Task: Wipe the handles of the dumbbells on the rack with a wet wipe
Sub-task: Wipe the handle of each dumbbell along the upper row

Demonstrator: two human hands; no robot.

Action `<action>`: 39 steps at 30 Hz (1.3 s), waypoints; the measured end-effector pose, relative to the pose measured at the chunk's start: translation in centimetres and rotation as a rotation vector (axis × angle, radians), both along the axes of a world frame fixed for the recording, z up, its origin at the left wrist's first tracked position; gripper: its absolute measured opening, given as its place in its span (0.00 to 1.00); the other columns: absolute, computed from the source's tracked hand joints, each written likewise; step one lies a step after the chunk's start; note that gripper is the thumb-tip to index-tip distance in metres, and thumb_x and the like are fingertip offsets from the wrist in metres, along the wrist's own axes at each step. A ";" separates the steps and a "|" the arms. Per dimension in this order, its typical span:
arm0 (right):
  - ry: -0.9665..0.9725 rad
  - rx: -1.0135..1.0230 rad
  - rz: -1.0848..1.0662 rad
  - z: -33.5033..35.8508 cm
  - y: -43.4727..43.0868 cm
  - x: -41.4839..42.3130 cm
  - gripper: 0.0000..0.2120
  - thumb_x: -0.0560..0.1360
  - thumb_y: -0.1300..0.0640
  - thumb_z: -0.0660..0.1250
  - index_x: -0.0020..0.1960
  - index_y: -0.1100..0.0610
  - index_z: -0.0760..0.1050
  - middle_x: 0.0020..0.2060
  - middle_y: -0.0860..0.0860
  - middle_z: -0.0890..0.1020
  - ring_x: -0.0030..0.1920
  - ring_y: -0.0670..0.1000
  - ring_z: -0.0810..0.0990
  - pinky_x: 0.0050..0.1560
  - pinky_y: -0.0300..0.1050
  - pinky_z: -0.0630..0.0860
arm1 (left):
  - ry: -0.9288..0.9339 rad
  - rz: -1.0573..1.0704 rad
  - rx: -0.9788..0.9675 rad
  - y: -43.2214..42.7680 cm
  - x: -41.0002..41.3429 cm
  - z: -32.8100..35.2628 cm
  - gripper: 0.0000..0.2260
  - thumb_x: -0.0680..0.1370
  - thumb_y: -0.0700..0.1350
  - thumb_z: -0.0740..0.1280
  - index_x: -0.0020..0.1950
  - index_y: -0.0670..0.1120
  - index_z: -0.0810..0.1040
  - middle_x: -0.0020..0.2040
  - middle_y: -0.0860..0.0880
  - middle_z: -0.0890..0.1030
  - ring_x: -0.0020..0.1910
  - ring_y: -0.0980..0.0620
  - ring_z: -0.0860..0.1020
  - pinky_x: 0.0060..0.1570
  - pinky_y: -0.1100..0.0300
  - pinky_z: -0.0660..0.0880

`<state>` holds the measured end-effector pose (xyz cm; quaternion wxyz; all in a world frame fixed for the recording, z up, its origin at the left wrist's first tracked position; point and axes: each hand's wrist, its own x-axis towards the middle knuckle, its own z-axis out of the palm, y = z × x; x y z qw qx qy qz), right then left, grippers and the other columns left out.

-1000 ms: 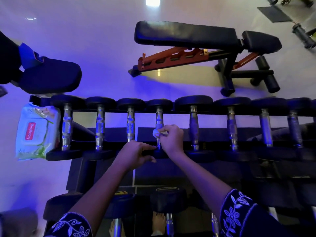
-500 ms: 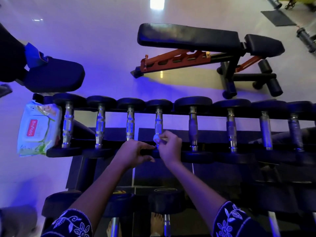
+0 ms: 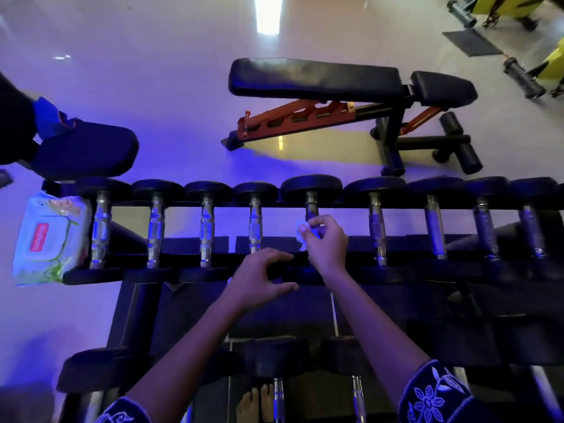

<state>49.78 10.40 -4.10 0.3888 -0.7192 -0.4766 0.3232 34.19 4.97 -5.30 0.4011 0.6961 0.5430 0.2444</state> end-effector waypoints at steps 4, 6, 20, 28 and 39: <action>0.116 0.000 -0.071 0.5 -0.8 1.1 0.04 0.72 0.60 0.71 0.46 0.57 0.78 0.36 0.45 0.78 0.35 0.41 0.76 0.34 0.28 0.70 | 0.057 -0.101 -0.024 -0.1 2.4 -0.4 0.28 0.67 0.48 0.79 0.66 0.46 0.78 0.61 0.48 0.79 0.59 0.53 0.77 0.61 0.58 0.73; 0.178 -0.017 -0.105 0.7 -1.4 1.8 0.05 0.72 0.63 0.71 0.46 0.57 0.78 0.38 0.45 0.79 0.37 0.40 0.77 0.36 0.28 0.71 | 0.073 -0.108 -0.046 -0.2 3.2 -0.4 0.28 0.68 0.45 0.78 0.67 0.45 0.76 0.62 0.47 0.78 0.61 0.50 0.76 0.63 0.57 0.72; 0.211 -0.150 -0.113 1.1 -2.5 2.8 0.08 0.67 0.67 0.73 0.42 0.55 0.83 0.38 0.53 0.84 0.38 0.47 0.81 0.40 0.37 0.77 | 0.467 -0.137 -0.109 0.6 6.3 1.2 0.25 0.74 0.41 0.69 0.71 0.52 0.72 0.61 0.42 0.78 0.60 0.40 0.76 0.58 0.51 0.73; 0.005 -0.156 -0.038 0.4 -2.7 2.5 0.07 0.69 0.65 0.71 0.47 0.60 0.84 0.42 0.54 0.85 0.41 0.47 0.80 0.36 0.25 0.69 | 0.545 -0.114 -0.123 0.7 7.1 1.5 0.15 0.76 0.35 0.61 0.61 0.45 0.76 0.56 0.41 0.79 0.56 0.38 0.77 0.51 0.48 0.73; -0.198 -0.017 0.123 -0.7 0.4 2.8 0.13 0.68 0.70 0.66 0.49 0.60 0.83 0.47 0.58 0.83 0.49 0.56 0.81 0.53 0.41 0.73 | 0.706 -0.126 -0.154 1.1 9.7 2.3 0.14 0.78 0.31 0.58 0.60 0.40 0.76 0.59 0.40 0.78 0.59 0.39 0.77 0.56 0.48 0.74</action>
